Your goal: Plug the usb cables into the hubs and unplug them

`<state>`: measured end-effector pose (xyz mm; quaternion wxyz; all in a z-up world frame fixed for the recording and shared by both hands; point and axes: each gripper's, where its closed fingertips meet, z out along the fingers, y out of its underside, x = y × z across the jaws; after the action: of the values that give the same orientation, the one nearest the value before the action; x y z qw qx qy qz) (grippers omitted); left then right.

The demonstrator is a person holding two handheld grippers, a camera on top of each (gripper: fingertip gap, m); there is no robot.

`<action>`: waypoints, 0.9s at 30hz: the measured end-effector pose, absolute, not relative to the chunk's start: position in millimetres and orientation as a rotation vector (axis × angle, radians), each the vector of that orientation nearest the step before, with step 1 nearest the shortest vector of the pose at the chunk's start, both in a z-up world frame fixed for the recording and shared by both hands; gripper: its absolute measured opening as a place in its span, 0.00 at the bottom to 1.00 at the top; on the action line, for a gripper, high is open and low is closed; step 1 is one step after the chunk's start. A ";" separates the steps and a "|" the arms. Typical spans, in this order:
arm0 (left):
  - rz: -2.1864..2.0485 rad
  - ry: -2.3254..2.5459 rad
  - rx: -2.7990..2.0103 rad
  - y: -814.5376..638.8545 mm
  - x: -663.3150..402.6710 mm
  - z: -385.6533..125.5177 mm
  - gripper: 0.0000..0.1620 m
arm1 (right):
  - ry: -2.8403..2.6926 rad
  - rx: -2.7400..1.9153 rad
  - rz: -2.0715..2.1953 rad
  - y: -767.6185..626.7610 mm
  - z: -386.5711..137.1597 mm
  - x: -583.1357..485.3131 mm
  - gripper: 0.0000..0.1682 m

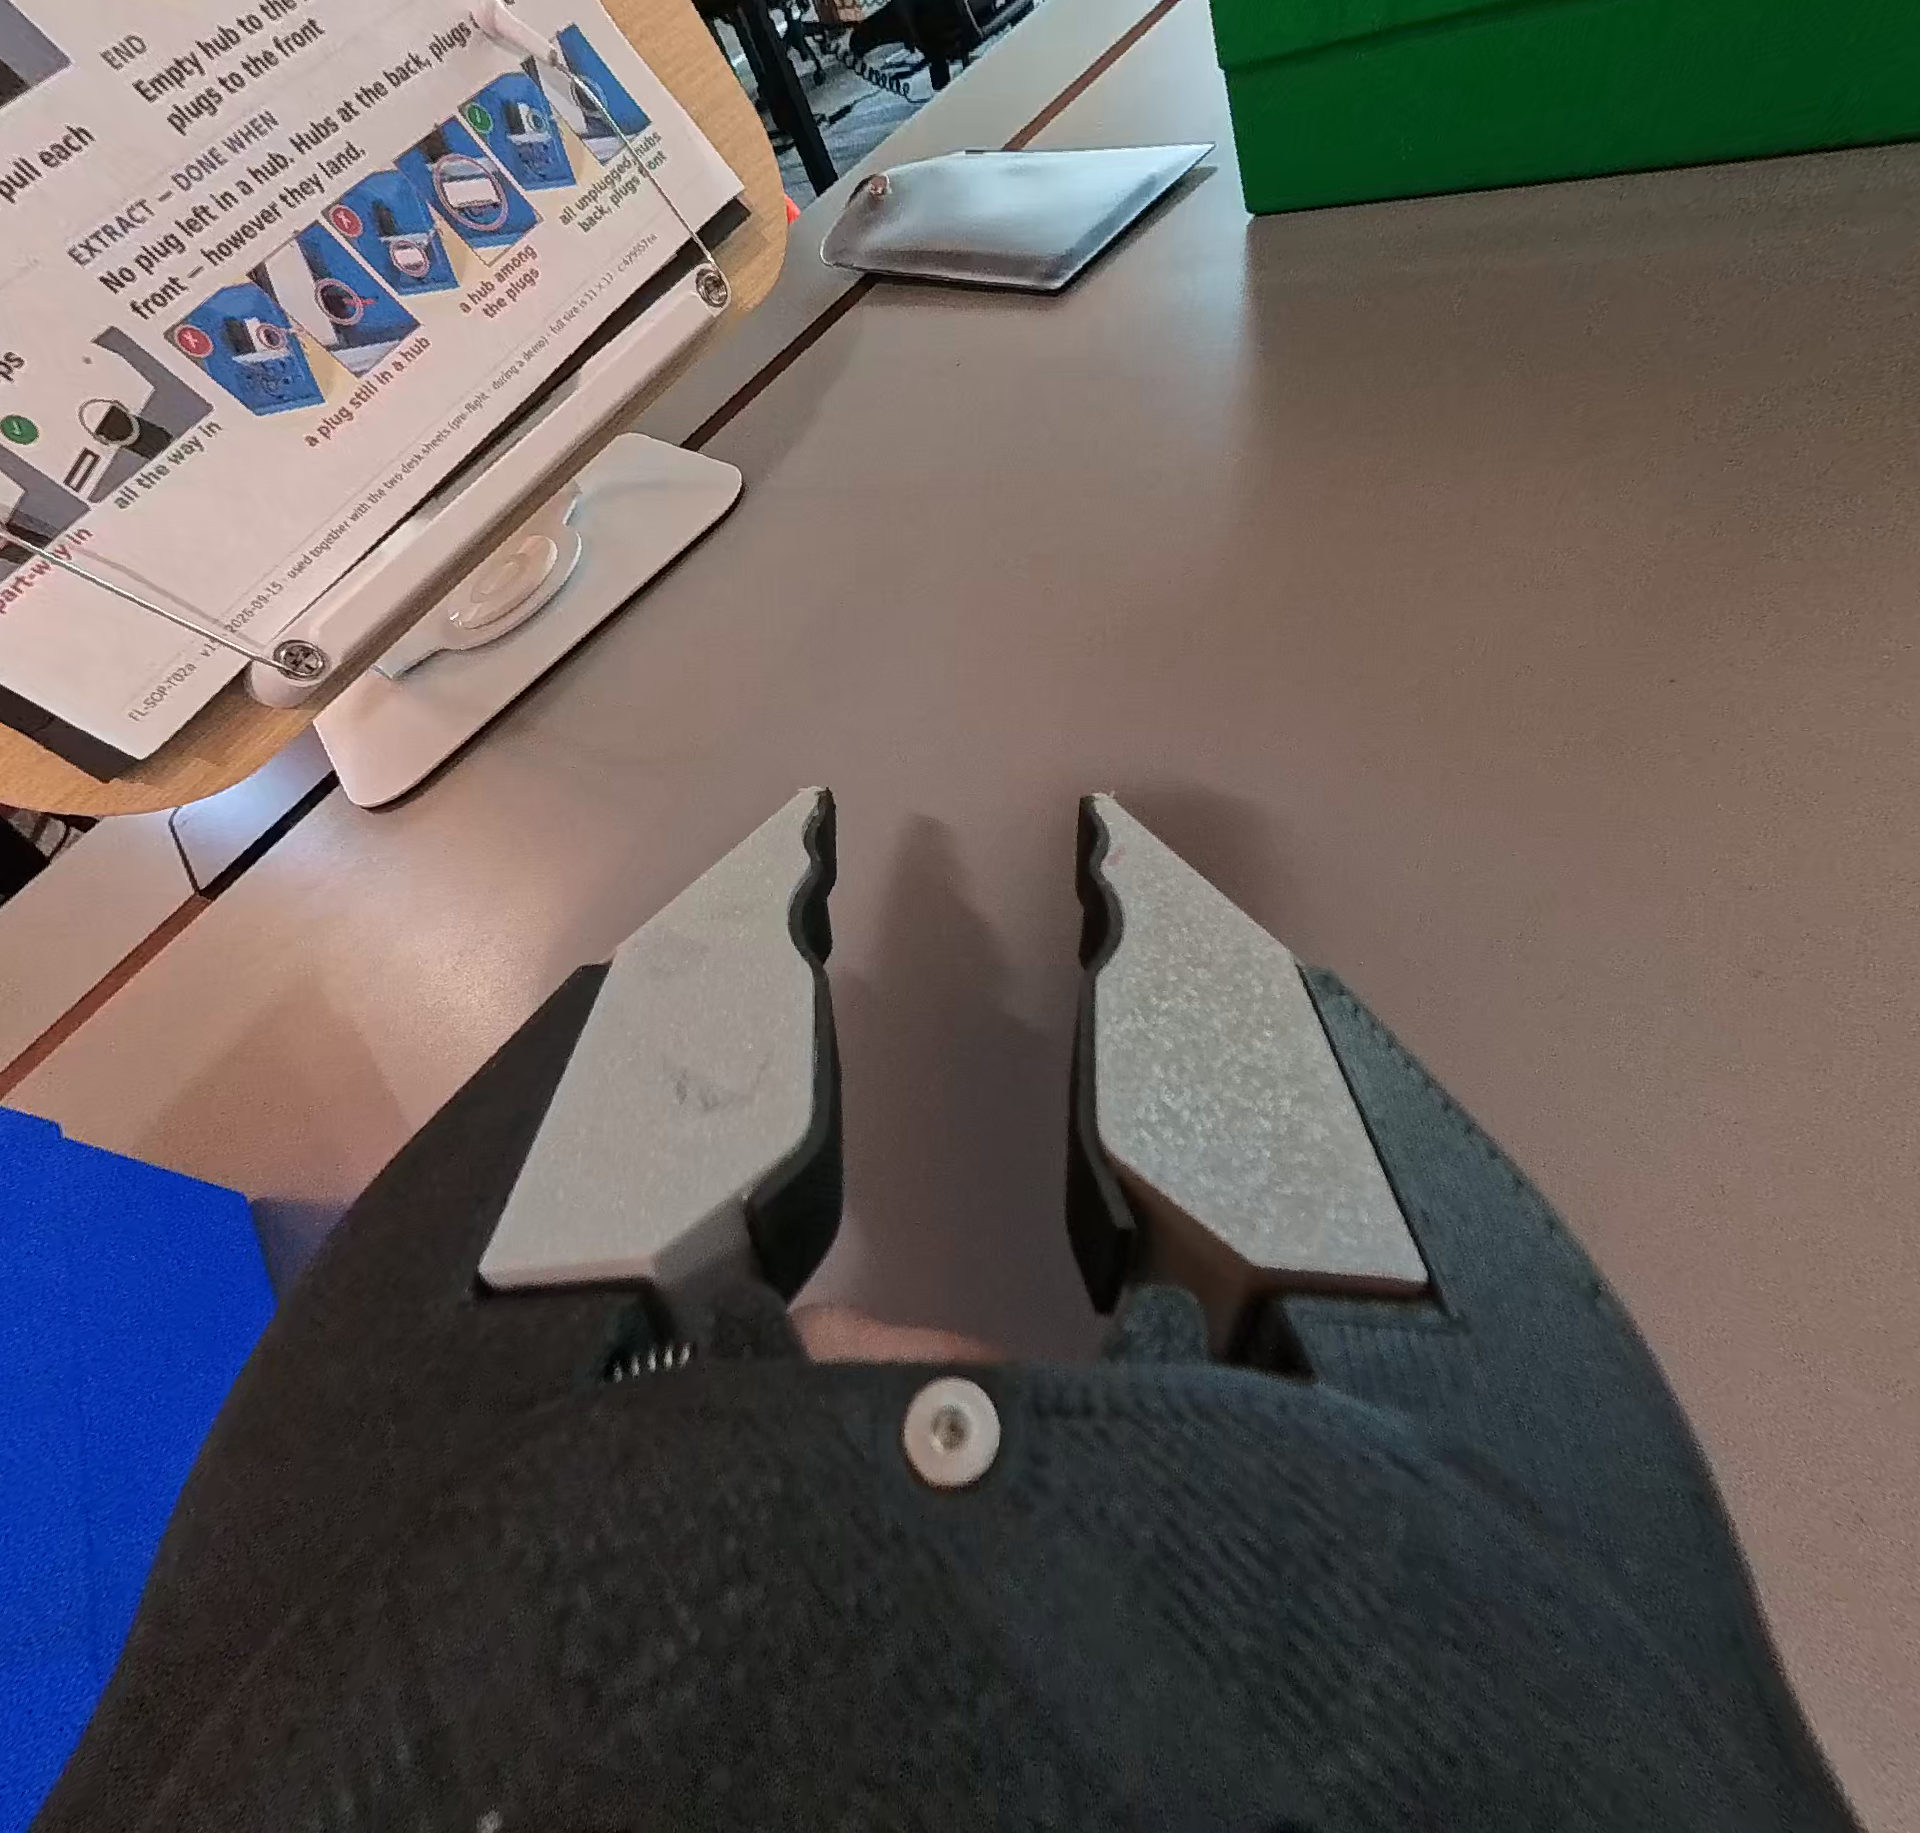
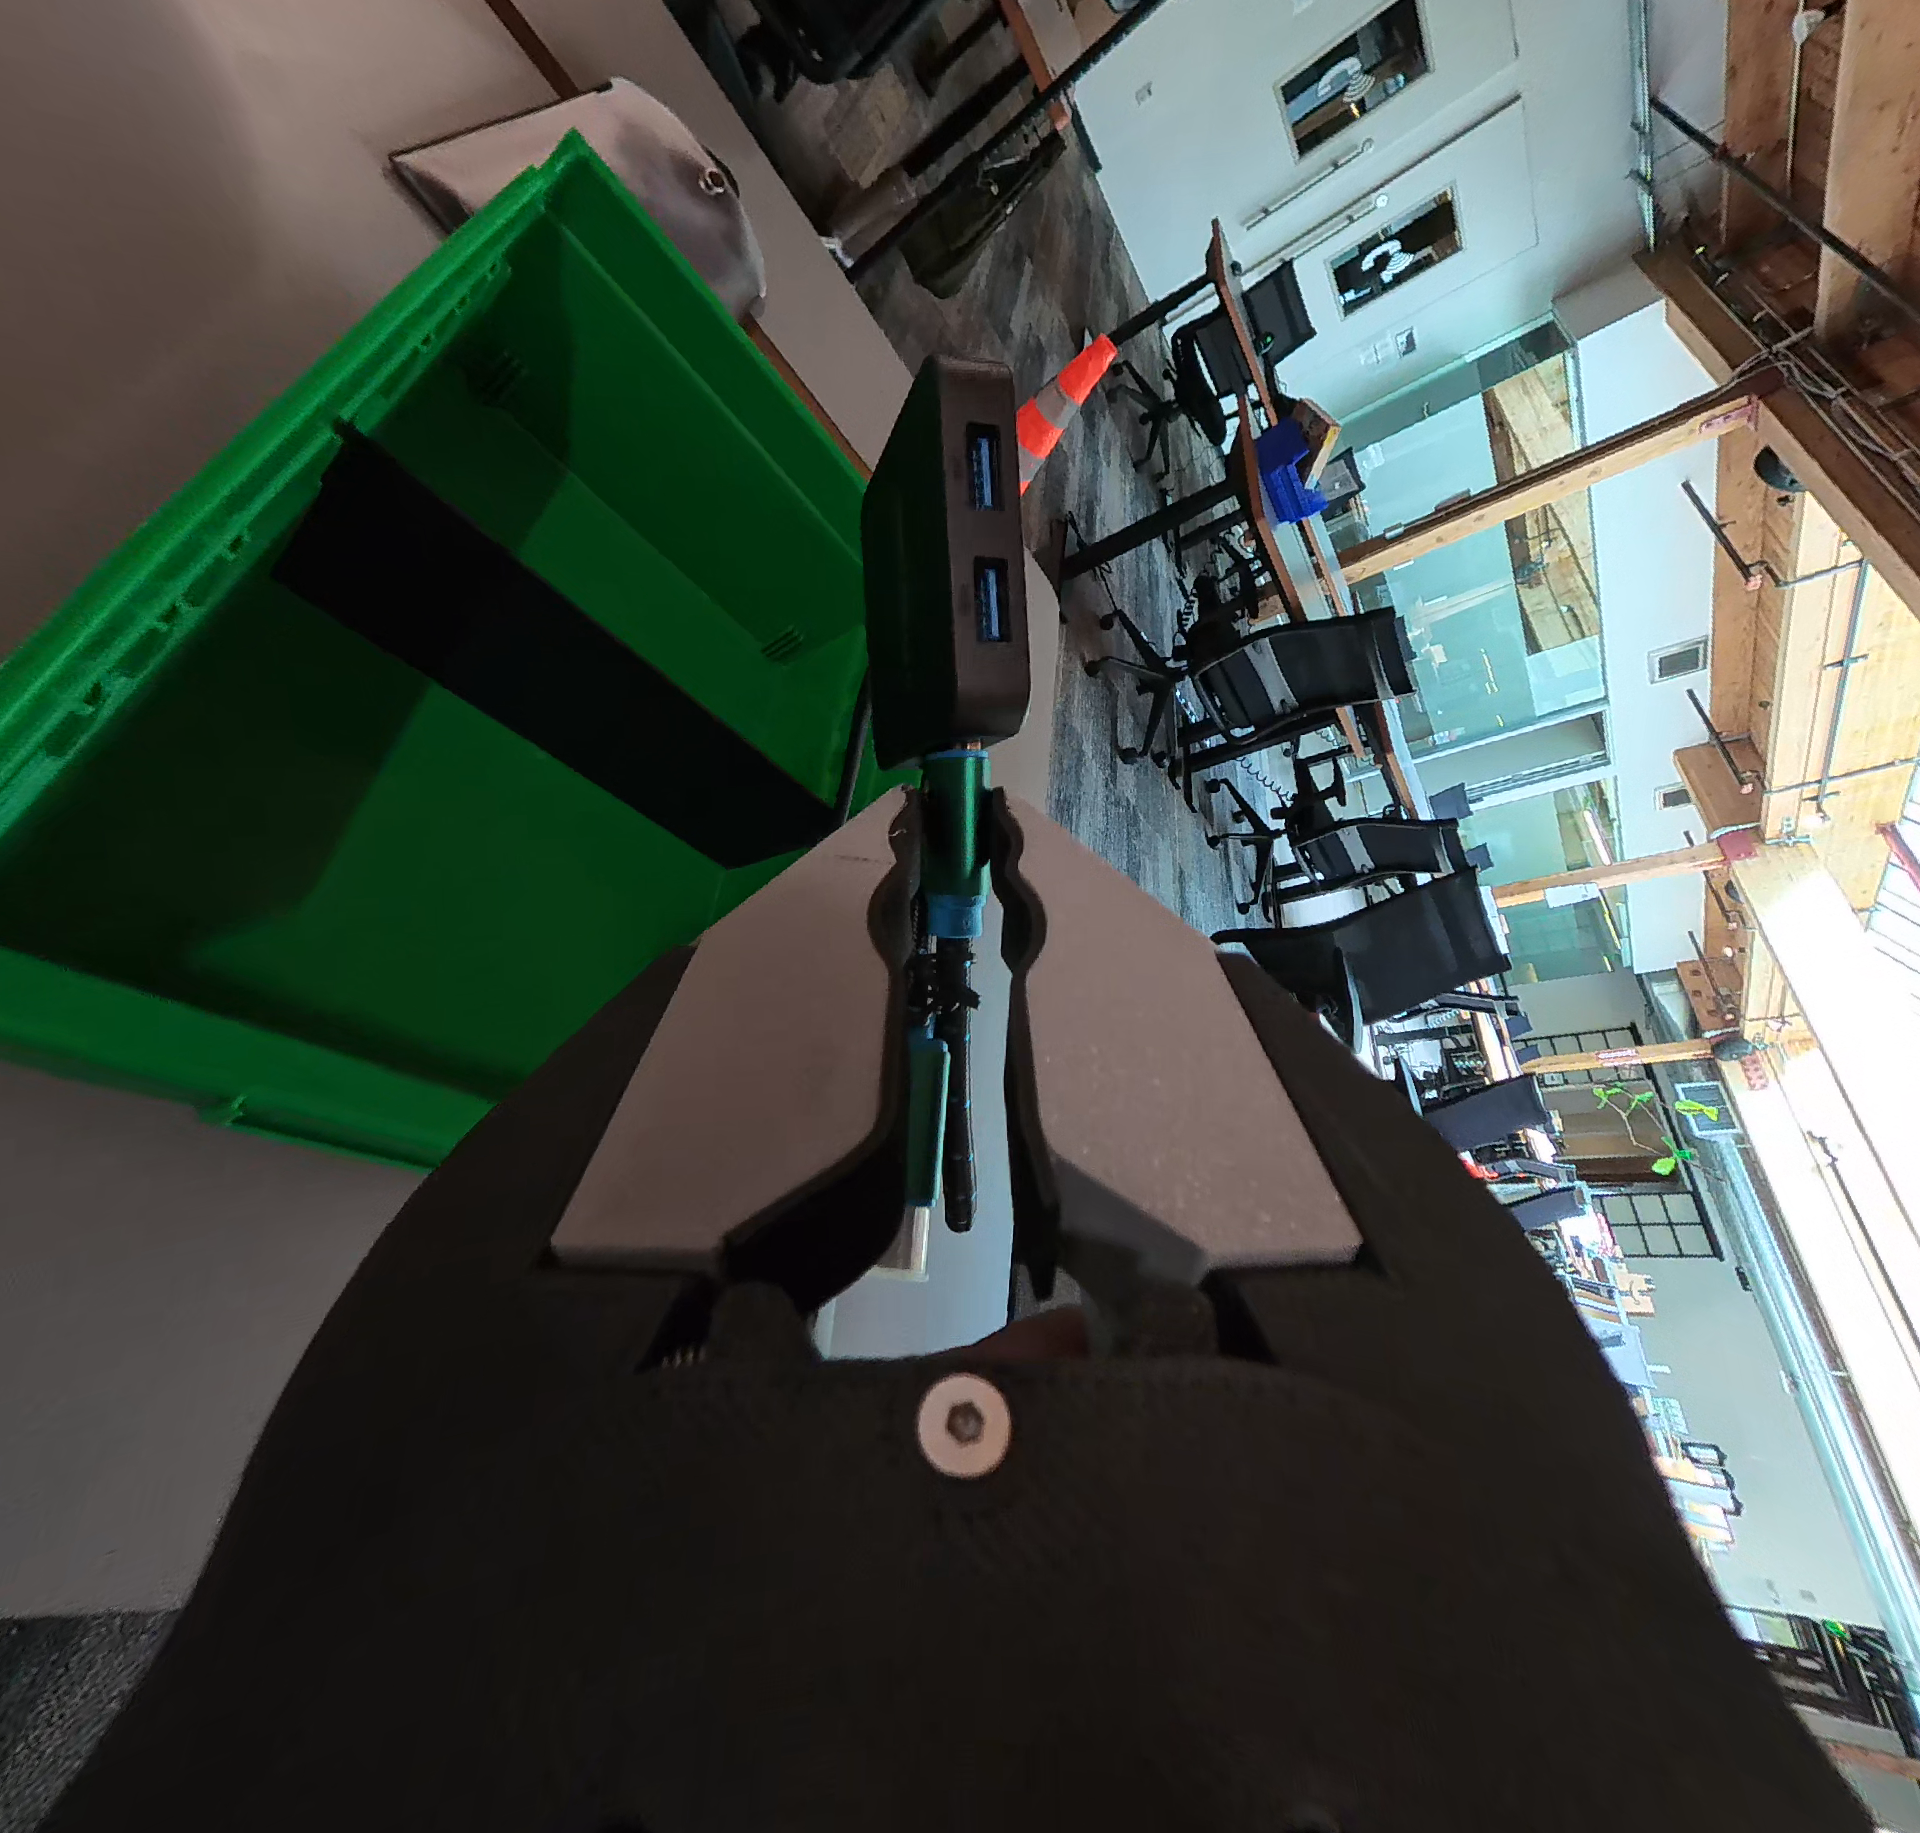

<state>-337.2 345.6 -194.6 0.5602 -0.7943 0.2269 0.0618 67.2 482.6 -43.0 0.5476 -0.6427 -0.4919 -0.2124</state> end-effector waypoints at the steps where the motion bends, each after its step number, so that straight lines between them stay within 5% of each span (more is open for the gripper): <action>1: 0.145 0.534 -1.872 345.6 -337.2 -194.6 0.28 | -1.165 -1.520 -0.503 485.5 -42.0 65.1 0.06; 12: 0.137 0.530 -1.877 346.0 -337.8 -195.1 0.28 | -1.266 -1.415 -0.611 556.6 -29.5 6.9 0.06; 22: 0.120 0.532 -1.883 345.7 -337.7 -195.8 0.28 | -1.790 -1.908 -0.437 601.8 -193.0 -23.4 0.09; 27: 0.119 0.539 -1.885 345.6 -336.7 -196.3 0.28 | -1.730 -2.164 0.069 589.4 -188.7 -60.2 0.16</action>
<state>-336.7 345.6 -196.3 0.5555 -0.7980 0.2282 0.0502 -60.2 589.4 -188.7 0.1840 -0.7676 -0.6134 0.0246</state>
